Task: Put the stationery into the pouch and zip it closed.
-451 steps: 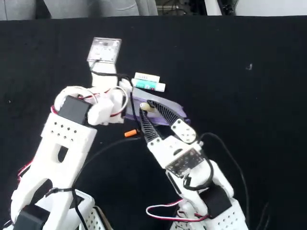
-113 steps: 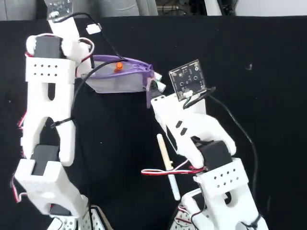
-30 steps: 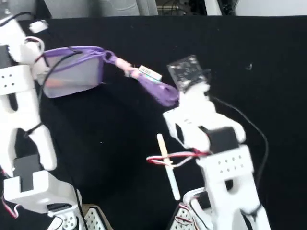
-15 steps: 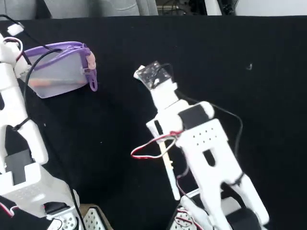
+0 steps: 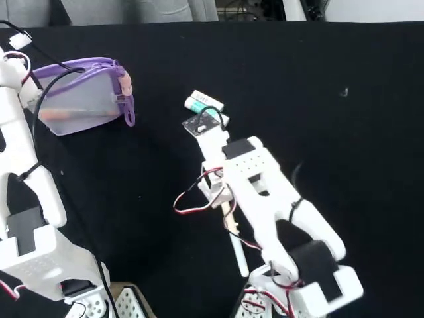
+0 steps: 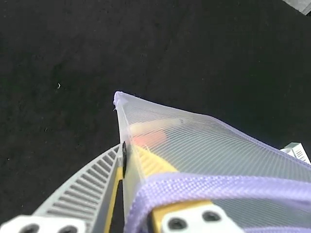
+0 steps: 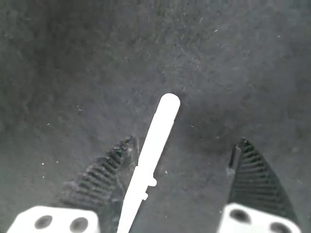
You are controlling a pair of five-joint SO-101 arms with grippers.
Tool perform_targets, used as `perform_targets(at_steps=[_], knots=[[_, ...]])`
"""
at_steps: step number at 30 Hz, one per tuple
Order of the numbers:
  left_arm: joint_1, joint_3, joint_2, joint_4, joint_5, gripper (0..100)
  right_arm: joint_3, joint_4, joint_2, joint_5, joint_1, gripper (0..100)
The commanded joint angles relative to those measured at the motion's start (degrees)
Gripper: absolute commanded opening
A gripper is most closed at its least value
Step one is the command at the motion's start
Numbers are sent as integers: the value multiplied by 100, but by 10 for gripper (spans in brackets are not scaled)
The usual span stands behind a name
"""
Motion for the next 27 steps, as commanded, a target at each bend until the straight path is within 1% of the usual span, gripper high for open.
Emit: perform_targets(at_steps=[1, 4, 6, 8, 11, 14, 22, 26, 27], knots=[[-40, 92, 229, -176, 35, 30, -22, -167, 171, 9, -343, 296], [-40, 92, 229, -185, 35, 30, 4, -264, 347, 0, -607, 296], [-40, 92, 229, -185, 35, 30, 13, -422, 541, 0, -624, 287], [-40, 92, 229, -185, 35, 30, -22, -589, 769, 0, -519, 238], [-40, 92, 229, -185, 35, 30, -154, -774, 1077, 0, -290, 136], [-40, 101, 229, -185, 44, 30, -374, -756, 1323, 0, -79, 72], [-22, 119, 229, -185, 62, 30, -620, -756, 1701, 35, 237, 63], [-4, 92, 229, -176, 70, 30, -629, -747, 1684, 53, 255, 8], [4, 84, 211, -176, 70, 30, -629, -747, 1684, 53, 255, 15]])
